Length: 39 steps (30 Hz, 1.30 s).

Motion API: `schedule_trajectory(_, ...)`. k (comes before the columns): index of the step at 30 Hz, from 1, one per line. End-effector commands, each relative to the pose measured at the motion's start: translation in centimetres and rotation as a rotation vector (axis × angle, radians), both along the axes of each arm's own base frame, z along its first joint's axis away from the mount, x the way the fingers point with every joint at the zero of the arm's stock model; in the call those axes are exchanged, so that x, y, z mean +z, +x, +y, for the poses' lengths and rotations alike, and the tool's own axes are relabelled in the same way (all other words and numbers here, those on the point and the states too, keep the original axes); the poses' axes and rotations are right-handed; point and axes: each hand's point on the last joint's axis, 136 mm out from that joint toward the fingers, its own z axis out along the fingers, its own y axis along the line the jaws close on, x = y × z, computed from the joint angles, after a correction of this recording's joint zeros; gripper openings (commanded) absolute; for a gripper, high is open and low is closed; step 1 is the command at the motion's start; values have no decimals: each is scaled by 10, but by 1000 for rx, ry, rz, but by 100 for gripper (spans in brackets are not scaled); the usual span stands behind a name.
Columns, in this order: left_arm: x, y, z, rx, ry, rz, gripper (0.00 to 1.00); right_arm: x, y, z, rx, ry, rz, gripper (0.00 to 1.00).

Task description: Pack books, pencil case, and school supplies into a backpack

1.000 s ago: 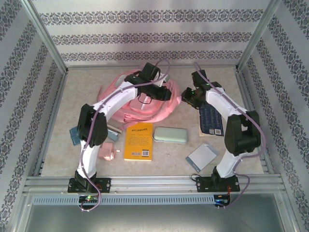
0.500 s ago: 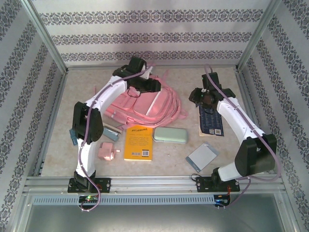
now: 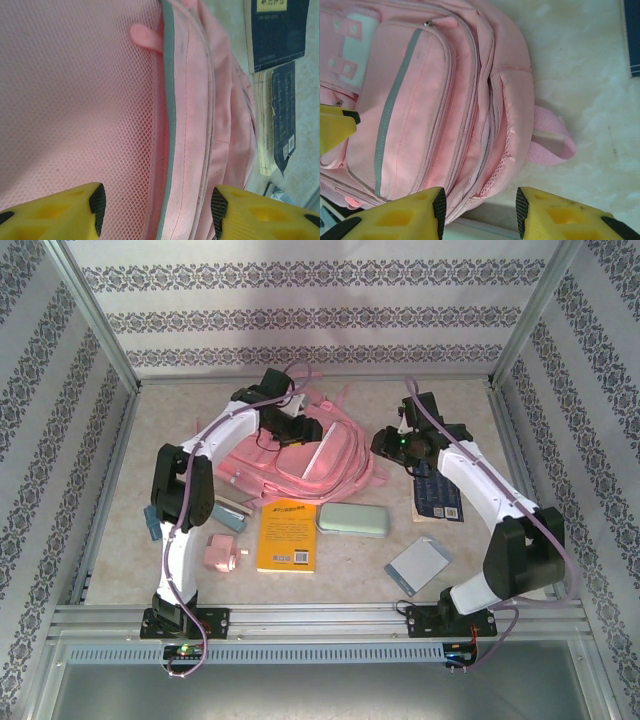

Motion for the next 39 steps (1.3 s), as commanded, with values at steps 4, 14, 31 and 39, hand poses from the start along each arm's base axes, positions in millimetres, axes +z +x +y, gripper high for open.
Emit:
schedule_trajectory(4, -18, -4, -22, -39, -79, 57, 56, -19, -3, 15, 47, 34, 45, 43)
schedule_trajectory(14, -23, -11, -47, -106, -124, 54, 41, -44, -7, 24, 76, 37, 105, 41)
schedule_trajectory(31, 58, 19, -23, -50, -128, -91, 0, 35, -23, 45, 209, -12, -218, 39)
schedule_trajectory(39, 88, 29, -16, -31, -184, -108, 0, 59, -167, 180, 1189, -112, -946, 52)
